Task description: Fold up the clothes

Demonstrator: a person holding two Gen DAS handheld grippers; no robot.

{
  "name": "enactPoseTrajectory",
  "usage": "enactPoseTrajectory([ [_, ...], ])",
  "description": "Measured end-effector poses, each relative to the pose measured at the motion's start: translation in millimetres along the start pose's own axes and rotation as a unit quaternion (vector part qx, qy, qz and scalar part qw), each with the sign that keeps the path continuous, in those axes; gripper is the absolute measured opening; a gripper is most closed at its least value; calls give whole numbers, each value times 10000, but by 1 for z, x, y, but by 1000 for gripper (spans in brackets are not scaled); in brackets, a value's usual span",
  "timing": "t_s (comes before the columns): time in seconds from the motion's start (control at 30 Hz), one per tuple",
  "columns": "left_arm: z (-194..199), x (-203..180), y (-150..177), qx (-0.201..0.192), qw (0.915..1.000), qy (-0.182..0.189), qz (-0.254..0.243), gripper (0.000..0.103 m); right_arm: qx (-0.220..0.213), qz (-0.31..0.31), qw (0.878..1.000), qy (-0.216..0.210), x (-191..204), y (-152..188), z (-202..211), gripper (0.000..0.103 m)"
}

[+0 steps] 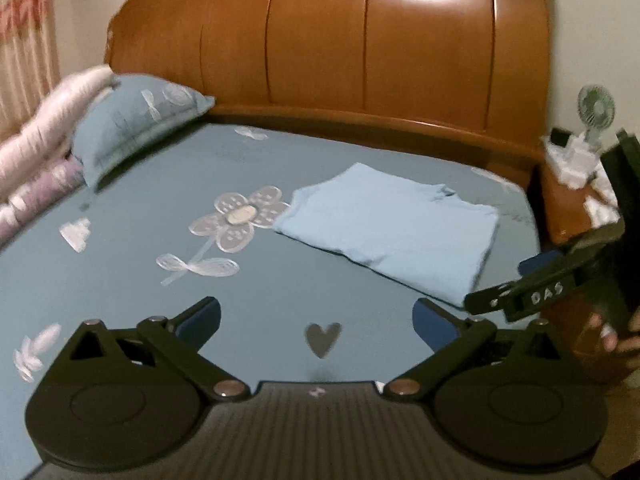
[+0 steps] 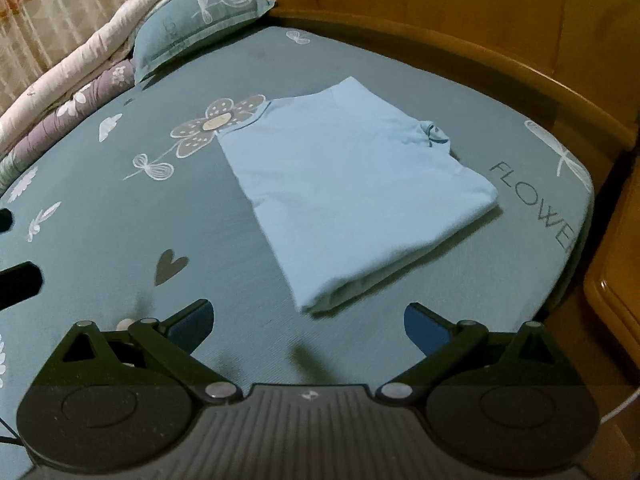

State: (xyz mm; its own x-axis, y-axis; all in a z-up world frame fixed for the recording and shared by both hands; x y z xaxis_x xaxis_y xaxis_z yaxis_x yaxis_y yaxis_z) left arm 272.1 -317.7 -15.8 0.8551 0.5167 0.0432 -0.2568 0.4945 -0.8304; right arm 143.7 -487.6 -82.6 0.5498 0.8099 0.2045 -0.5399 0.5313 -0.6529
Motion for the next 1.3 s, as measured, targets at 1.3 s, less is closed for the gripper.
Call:
enactPoseTrajectory([
  [1.3, 68, 53, 49, 749, 9957, 416, 361, 102, -383, -453, 9903, 1254, 123, 54, 82, 103],
])
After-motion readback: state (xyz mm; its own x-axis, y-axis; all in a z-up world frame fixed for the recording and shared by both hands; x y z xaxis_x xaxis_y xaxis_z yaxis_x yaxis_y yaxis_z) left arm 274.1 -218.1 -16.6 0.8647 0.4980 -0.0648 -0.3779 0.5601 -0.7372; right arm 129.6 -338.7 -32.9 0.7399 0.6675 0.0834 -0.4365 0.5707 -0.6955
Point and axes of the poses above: each gripper's, at about its wrist camera, not at the fingertips, and z roughly against the way its jaws point, x to its left, y to its underside, the point moved 7 cm from there along -z, roughly the way its jaws point, and after that the axes turned 6 degrees about -x, right-handed, at the moved point
